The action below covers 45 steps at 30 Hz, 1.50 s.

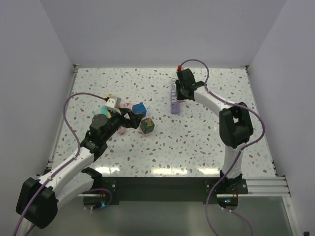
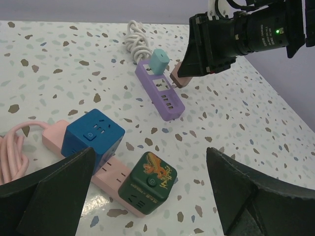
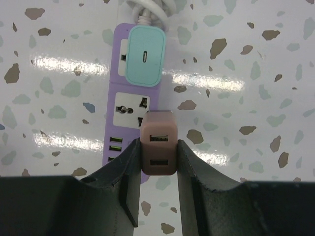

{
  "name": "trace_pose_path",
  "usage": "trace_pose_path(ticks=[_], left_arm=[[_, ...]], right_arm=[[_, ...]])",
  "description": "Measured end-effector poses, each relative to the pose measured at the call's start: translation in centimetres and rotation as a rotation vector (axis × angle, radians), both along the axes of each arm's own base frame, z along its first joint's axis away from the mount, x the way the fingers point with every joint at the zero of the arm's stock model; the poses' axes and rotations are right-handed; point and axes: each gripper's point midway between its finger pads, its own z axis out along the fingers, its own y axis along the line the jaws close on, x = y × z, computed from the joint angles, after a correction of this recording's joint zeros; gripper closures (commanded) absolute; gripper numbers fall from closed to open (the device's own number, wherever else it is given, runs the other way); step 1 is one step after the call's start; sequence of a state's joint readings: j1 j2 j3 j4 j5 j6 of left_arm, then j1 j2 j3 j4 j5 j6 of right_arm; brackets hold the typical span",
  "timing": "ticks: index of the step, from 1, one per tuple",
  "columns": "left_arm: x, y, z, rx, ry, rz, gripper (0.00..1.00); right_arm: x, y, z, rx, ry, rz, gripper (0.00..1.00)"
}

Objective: Insert the plug

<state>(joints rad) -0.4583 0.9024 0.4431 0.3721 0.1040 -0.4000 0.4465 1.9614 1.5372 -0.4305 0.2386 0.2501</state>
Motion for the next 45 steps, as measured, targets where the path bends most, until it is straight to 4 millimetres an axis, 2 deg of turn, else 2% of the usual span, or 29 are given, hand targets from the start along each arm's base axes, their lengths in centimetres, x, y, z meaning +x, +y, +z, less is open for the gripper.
trace_pose_path(ticks=[8,15,45], left_arm=[[0.2,0.0,-0.8,0.011,0.021,0.004,0.00],[0.3,-0.1,-1.2,0.017,0.033,0.004,0.00],[0.5,-0.2,-2.0,0.027,0.054,0.004,0.00]], right_arm=[[0.6,-0.5,0.2,0.031,0.001,-0.009,1.00],[0.4,0.8,0.2,0.093,0.014,0.023,1.00],[1.3,1.6,-0.4,0.111,-0.009,-0.005,1.00]])
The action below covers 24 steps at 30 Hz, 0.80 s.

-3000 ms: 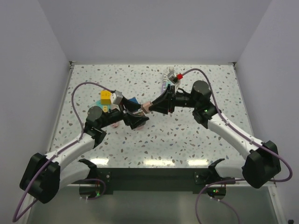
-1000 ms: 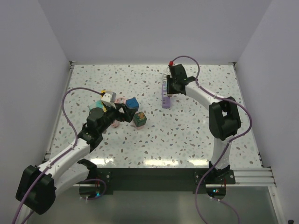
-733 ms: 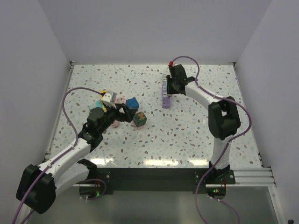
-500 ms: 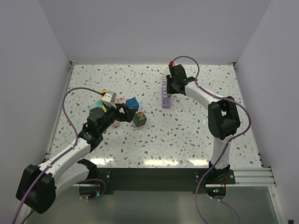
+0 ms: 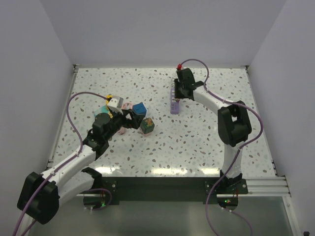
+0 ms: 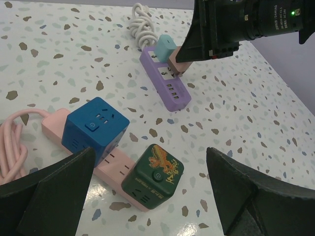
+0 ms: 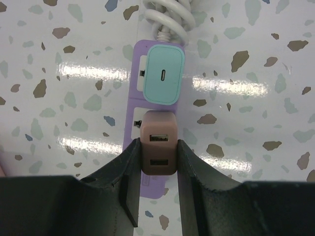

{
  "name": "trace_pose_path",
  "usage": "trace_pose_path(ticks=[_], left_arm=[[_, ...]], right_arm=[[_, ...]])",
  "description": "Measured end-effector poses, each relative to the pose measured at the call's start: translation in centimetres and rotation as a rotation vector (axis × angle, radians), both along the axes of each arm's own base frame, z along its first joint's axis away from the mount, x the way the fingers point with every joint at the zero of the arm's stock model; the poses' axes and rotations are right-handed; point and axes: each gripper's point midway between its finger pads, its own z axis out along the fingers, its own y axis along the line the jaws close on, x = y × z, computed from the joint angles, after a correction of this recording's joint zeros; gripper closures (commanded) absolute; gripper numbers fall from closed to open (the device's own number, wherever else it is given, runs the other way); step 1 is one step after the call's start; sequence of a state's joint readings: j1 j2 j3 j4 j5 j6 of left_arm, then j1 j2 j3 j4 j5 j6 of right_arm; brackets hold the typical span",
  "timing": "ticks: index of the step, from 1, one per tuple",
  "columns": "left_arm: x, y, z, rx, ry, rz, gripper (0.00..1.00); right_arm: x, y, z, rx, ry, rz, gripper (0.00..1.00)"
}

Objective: Insert the plug

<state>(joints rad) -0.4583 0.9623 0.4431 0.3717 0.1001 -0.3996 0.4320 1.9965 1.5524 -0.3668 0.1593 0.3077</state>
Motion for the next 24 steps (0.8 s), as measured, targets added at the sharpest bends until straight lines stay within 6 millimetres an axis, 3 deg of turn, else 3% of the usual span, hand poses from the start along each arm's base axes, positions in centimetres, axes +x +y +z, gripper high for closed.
trace_pose_path(ticks=[24], left_arm=[[0.0,0.0,-0.1,0.001,0.003,0.000,0.00]], right_arm=[[0.5,-0.3,-1.6,-0.048,0.006,-0.042,1.00]])
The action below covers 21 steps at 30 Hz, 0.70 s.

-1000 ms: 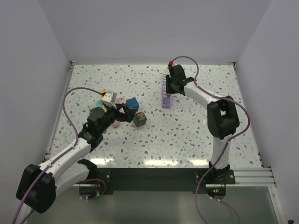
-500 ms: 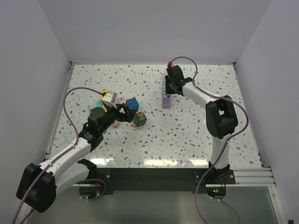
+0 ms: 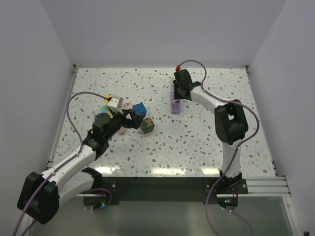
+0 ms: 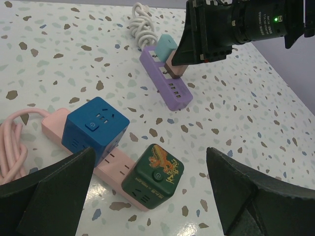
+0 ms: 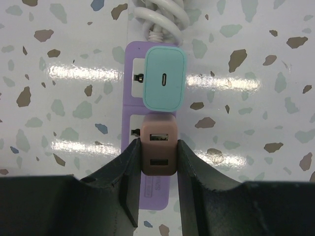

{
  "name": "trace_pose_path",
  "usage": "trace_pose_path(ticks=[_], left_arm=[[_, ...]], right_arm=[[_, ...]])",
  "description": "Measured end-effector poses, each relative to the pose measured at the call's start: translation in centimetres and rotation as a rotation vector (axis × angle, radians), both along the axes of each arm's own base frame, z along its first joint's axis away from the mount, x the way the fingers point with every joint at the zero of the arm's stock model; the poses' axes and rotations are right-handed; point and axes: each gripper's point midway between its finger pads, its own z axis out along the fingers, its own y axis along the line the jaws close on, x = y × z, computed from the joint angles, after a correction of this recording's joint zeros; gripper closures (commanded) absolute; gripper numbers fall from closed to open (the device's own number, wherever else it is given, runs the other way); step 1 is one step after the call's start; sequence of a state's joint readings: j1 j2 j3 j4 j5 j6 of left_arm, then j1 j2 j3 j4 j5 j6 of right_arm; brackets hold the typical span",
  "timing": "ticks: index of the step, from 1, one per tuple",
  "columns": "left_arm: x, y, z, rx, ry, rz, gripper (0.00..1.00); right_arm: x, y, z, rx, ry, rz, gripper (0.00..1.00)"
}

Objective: Insert the plug

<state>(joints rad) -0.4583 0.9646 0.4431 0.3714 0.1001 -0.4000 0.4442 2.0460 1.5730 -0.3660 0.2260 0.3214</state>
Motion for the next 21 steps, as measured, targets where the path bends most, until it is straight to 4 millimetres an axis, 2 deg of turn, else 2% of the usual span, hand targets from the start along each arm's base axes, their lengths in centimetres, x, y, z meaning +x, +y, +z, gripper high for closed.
trace_pose_path(ticks=[8,19,21], left_arm=[[0.0,0.0,0.0,0.000,-0.001,0.000,0.00],[0.0,0.0,0.0,0.000,-0.001,0.001,0.00],[0.0,0.0,0.1,0.000,-0.002,0.001,0.00]], right_arm=[[1.1,0.2,-0.2,0.008,-0.003,-0.003,1.00],[1.0,0.3,-0.1,0.043,0.001,0.016,1.00],[1.0,0.3,0.0,0.057,0.001,0.022,0.89]])
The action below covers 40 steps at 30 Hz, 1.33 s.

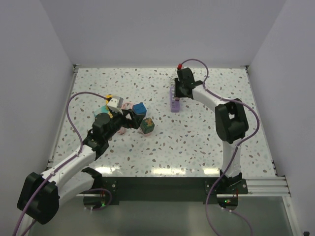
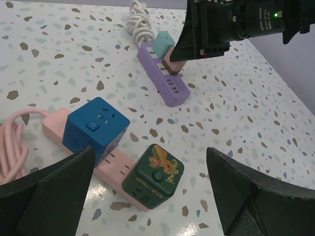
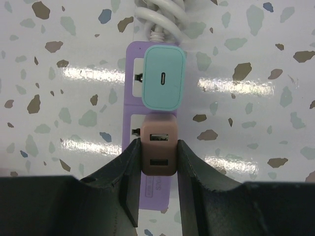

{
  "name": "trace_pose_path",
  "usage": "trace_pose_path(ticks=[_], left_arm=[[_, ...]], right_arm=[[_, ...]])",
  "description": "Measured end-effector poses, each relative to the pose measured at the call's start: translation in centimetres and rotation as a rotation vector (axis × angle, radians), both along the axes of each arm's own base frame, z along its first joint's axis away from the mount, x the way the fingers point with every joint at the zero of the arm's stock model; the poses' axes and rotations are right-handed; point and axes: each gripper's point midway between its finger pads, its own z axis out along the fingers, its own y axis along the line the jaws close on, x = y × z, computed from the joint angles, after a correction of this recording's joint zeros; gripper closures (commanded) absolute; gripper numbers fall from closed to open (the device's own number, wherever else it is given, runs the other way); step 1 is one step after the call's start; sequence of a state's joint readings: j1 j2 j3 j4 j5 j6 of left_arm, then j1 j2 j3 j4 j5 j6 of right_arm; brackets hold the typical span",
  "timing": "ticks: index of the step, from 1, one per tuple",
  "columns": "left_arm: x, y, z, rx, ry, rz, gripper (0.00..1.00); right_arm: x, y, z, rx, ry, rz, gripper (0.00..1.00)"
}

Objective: Insert the plug

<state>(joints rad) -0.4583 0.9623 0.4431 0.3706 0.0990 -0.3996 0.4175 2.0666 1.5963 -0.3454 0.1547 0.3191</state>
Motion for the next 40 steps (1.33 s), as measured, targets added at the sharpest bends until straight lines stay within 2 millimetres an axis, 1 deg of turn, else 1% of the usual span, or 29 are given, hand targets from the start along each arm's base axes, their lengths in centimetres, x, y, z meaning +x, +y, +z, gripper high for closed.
trace_pose_path(ticks=[1,2,5,6,7,9,12,16,18,21,23,24,27,30,36,40], left_arm=[[0.0,0.0,0.0,0.000,0.000,0.001,0.00],[0.0,0.0,0.0,0.001,0.001,0.002,0.00],[0.0,0.1,0.1,0.001,0.000,0.005,0.00],[0.0,0.1,0.1,0.001,0.000,0.006,0.00],[0.0,0.2,0.0,0.002,0.001,0.007,0.00],[-0.1,0.2,-0.2,0.005,0.008,0.009,0.00],[-0.1,0.3,-0.4,0.011,0.017,0.016,0.00],[-0.1,0.7,-0.3,0.018,0.025,0.032,0.00],[-0.1,0.9,0.1,0.015,0.016,0.046,0.00],[0.0,1.7,1.2,0.012,-0.002,0.087,0.00],[0.1,2.5,2.1,0.006,-0.017,0.132,0.00],[0.2,2.9,2.7,0.001,-0.027,0.157,0.00],[0.4,4.3,3.8,-0.001,-0.043,0.231,0.00],[0.6,5.5,4.7,0.000,-0.055,0.299,0.00],[0.8,6.8,4.5,0.023,-0.044,0.371,0.00],[0.9,7.3,4.5,0.034,-0.049,0.393,0.00]], right_arm=[[0.0,0.0,0.0,0.007,0.001,0.004,0.84],[-0.1,0.0,0.1,0.013,0.002,0.008,0.67],[-0.2,0.0,0.2,0.029,0.006,0.024,0.49],[-0.3,0.1,0.2,0.034,0.011,0.030,0.38],[-0.5,0.2,0.1,0.039,0.018,0.040,0.31],[-0.8,0.4,0.3,0.041,0.019,0.057,0.20],[-1.1,0.7,1.7,0.053,0.000,0.083,0.15],[-2.0,0.6,4.9,0.079,-0.062,0.101,0.09],[-3.0,0.2,7.2,0.096,-0.111,0.108,0.07],[-5.3,-0.9,10.0,0.116,-0.183,0.107,0.04],[-6.9,-1.9,11.2,0.120,-0.227,0.093,0.01],[-7.8,-2.5,11.7,0.127,-0.258,0.082,0.01],[-10.6,-4.8,12.2,0.120,-0.316,0.032,0.01],[-12.6,-6.9,12.0,0.103,-0.354,-0.030,0.01],[-15.3,-10.4,11.1,0.051,-0.408,-0.138,0.01],[-16.1,-11.9,11.0,0.026,-0.441,-0.190,0.01]])
